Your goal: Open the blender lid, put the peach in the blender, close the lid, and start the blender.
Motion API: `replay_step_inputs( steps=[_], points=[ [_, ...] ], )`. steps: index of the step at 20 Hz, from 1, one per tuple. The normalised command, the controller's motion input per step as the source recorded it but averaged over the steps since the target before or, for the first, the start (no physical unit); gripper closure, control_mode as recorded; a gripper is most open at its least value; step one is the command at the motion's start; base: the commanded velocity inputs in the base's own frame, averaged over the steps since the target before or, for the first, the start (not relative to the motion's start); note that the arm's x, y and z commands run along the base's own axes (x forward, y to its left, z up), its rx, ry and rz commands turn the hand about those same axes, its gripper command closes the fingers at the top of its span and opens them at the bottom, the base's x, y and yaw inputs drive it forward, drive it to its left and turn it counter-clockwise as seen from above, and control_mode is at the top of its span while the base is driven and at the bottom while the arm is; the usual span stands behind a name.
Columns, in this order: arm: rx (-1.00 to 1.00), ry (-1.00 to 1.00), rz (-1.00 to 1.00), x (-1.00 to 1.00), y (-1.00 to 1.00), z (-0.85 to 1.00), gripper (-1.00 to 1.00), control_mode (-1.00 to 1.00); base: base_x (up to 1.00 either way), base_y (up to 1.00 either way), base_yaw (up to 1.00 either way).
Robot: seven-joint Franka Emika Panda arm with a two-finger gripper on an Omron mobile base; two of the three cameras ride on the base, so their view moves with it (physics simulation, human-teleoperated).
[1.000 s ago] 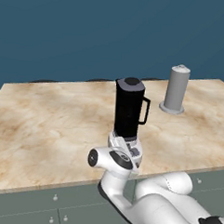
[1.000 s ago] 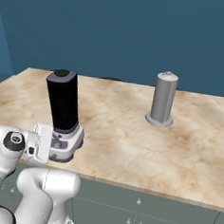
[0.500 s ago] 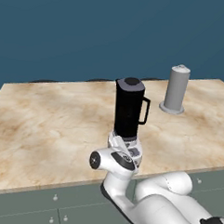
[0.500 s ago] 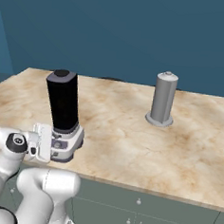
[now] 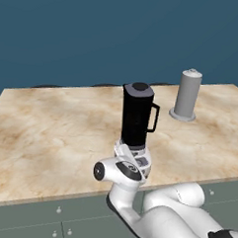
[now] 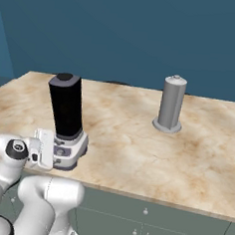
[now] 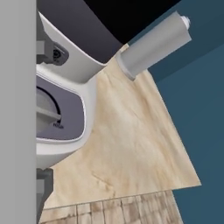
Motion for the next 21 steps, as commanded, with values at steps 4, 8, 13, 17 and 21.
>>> replay_step_inputs(
  steps=[4,8,13,17,21],
  points=[
    [0.00,-0.10,0.01,0.07,-0.18,-0.20,-1.00,-1.00,0.00,0.00,0.00],
    [0.00,-0.20,0.00,-0.70,-0.02,0.02,-1.00,-1.00,0.00,0.00,0.00],
    [0.00,-0.22,0.00,-0.70,0.00,0.36,-1.00,-1.00,0.00,0.00,0.00],
    [-0.01,-0.19,0.00,-0.38,0.00,0.59,-1.00,-1.00,0.00,0.00,0.00],
    [-0.03,-0.16,0.00,-0.14,0.00,0.75,-1.00,-1.00,0.00,0.00,0.00]
  ],
)
